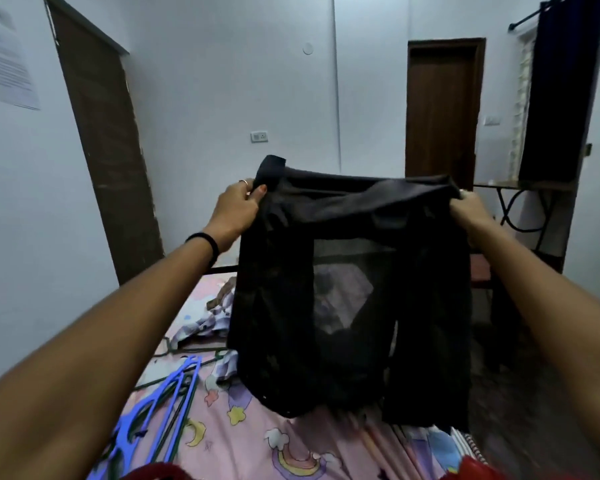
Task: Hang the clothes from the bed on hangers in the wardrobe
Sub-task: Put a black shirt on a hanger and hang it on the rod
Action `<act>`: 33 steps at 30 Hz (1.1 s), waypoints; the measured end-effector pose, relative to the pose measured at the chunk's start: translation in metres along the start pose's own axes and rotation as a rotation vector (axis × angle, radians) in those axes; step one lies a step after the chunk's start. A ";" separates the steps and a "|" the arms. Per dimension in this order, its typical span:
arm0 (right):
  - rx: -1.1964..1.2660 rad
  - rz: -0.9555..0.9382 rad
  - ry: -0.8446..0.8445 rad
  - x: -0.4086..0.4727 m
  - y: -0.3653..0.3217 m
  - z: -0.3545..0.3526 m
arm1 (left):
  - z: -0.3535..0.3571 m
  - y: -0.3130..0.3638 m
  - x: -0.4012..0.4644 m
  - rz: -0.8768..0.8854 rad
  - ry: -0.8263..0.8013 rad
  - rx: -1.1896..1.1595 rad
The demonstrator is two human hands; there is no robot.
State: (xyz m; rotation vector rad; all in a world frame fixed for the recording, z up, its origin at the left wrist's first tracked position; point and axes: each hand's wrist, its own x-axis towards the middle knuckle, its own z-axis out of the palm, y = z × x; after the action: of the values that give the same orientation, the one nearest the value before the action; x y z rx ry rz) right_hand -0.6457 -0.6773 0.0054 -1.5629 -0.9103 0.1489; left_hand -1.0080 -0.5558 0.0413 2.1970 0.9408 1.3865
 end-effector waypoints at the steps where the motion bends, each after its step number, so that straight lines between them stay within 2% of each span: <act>1: -0.051 0.010 -0.010 0.001 0.006 -0.002 | -0.003 0.002 0.001 0.002 -0.040 0.006; 3: -0.177 0.019 -0.026 0.001 0.013 -0.003 | -0.007 0.009 0.005 -0.016 -0.078 0.010; 8: -0.509 0.098 -0.037 0.007 0.011 0.010 | -0.003 0.044 0.037 -0.105 0.010 -0.049; 11: -0.357 0.181 0.008 0.010 -0.005 0.022 | 0.007 0.076 0.066 -0.206 0.130 -0.124; 13: -0.171 0.144 0.064 0.003 -0.031 0.034 | 0.012 0.096 0.084 -0.265 0.174 -0.146; 15: -0.095 -0.046 0.156 -0.014 -0.067 0.048 | 0.015 0.112 0.101 -0.305 0.245 -0.249; 18: -0.095 -0.440 0.285 -0.073 -0.113 0.076 | 0.018 0.128 0.128 -0.333 0.312 -0.413; 20: -0.192 -0.750 0.322 -0.116 -0.133 0.104 | 0.019 0.140 0.141 -0.293 0.302 -0.456; 21: -0.288 -0.848 0.302 -0.128 -0.136 0.121 | 0.019 0.143 0.147 -0.278 0.299 -0.421; 22: -0.364 -0.866 0.250 -0.130 -0.134 0.139 | 0.019 0.146 0.151 -0.272 0.294 -0.373; 25: -0.498 -0.572 0.092 -0.102 -0.127 0.181 | 0.012 0.150 0.154 -0.204 0.326 -0.319; 27: -0.514 -0.421 0.125 -0.079 -0.122 0.197 | 0.002 0.149 0.153 -0.119 0.347 -0.262; 29: -0.494 -0.335 0.118 -0.060 -0.125 0.207 | -0.008 0.146 0.148 0.007 0.303 -0.031; 31: -0.460 -0.298 0.055 -0.045 -0.136 0.218 | -0.012 0.142 0.137 0.161 0.247 0.320; 33: -0.422 -0.270 -0.016 -0.035 -0.148 0.228 | -0.007 0.137 0.136 0.302 0.194 0.563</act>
State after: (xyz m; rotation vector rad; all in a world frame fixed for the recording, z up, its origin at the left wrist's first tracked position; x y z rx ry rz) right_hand -0.8681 -0.5310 0.0698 -1.8032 -1.2107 -0.2376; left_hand -0.9282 -0.5558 0.2172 2.7452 1.2267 1.6464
